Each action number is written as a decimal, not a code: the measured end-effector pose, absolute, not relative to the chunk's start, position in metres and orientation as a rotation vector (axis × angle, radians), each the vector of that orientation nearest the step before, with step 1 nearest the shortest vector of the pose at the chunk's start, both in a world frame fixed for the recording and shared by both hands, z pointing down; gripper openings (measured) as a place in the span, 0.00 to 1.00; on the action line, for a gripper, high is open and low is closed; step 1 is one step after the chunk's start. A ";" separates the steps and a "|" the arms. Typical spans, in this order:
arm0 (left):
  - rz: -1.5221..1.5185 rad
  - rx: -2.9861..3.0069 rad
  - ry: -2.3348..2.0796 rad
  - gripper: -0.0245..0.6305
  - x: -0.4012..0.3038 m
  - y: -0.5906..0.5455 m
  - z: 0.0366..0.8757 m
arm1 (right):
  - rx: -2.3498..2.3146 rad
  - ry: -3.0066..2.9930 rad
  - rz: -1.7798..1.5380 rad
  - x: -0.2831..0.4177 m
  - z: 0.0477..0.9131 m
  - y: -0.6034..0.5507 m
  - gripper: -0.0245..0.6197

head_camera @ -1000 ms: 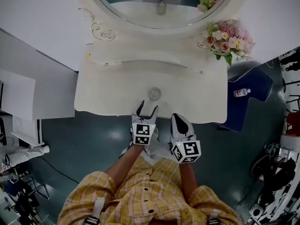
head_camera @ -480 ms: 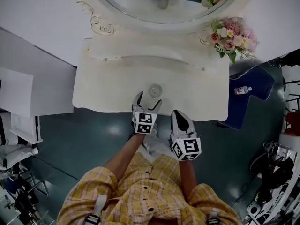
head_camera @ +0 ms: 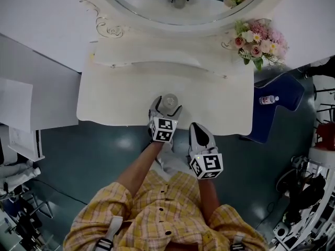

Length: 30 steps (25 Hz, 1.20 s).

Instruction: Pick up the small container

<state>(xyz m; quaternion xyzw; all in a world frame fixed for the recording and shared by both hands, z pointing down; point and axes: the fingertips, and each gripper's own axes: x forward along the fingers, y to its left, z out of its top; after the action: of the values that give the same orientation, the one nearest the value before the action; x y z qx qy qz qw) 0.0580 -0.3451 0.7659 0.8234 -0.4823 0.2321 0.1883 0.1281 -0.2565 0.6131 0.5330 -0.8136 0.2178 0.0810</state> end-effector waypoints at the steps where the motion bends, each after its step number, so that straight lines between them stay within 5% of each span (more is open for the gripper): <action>1: 0.654 2.319 -1.357 0.66 0.059 -0.348 0.767 | 1.593 -2.431 0.651 0.129 0.613 -0.258 0.04; 30: 0.770 2.311 -1.397 0.56 0.067 -0.371 0.786 | 1.629 -2.353 0.681 0.150 0.621 -0.263 0.04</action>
<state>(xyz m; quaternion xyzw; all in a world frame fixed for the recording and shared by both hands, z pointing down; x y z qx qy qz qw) 0.0675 -0.3705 0.7857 0.8115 -0.4907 0.2706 0.1660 0.1498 -0.2628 0.6214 0.5509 -0.7959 0.2303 0.0996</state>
